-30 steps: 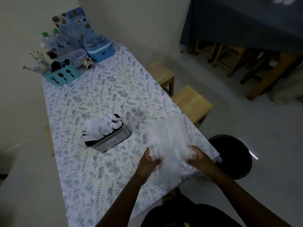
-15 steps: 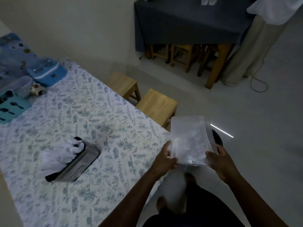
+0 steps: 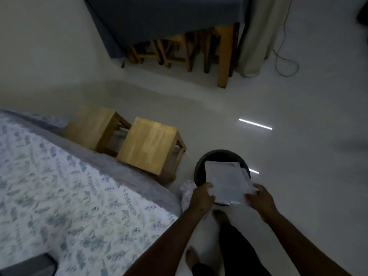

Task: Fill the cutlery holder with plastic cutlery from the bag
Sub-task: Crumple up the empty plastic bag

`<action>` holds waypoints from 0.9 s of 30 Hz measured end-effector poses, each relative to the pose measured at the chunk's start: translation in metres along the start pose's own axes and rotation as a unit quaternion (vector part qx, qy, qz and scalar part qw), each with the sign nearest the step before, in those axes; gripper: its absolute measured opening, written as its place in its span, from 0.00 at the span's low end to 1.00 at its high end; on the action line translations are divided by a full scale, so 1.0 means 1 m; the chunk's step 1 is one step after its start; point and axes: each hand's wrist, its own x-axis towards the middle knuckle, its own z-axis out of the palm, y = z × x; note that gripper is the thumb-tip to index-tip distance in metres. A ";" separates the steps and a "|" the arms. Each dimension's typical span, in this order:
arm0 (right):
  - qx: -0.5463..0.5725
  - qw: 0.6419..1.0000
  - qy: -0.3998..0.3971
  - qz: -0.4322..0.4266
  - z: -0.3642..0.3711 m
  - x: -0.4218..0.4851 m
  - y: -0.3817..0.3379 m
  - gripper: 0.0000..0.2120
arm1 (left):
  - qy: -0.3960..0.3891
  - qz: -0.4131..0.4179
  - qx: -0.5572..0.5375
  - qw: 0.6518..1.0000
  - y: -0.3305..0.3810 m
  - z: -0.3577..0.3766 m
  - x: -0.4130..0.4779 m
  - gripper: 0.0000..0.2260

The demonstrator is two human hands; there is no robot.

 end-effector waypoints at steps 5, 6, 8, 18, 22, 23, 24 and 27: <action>-0.116 0.992 0.010 0.046 0.003 0.076 0.028 0.24 | -0.065 -0.045 0.032 0.996 -0.020 0.040 0.076 0.19; -0.144 0.989 0.003 0.042 0.006 0.087 0.033 0.22 | -0.071 -0.053 0.041 0.995 -0.025 0.046 0.088 0.19; -0.189 0.982 -0.010 0.023 0.015 0.113 0.046 0.17 | -0.071 -0.063 0.037 0.995 -0.039 0.060 0.112 0.19; -0.288 0.956 -0.047 0.018 0.073 0.227 0.132 0.11 | -0.096 -0.128 0.119 0.980 -0.112 0.124 0.213 0.19; -0.351 0.935 -0.053 0.012 0.093 0.256 0.151 0.12 | -0.113 -0.100 0.209 0.966 -0.142 0.148 0.244 0.21; -0.374 0.926 -0.050 0.006 0.098 0.265 0.159 0.13 | -0.122 -0.101 0.242 0.957 -0.146 0.150 0.249 0.21; -0.399 0.915 -0.055 0.005 0.102 0.272 0.165 0.13 | -0.126 -0.100 0.271 0.949 -0.151 0.152 0.255 0.20; -0.509 0.856 -0.093 0.005 0.110 0.288 0.174 0.14 | -0.124 -0.077 0.348 0.926 -0.170 0.164 0.272 0.18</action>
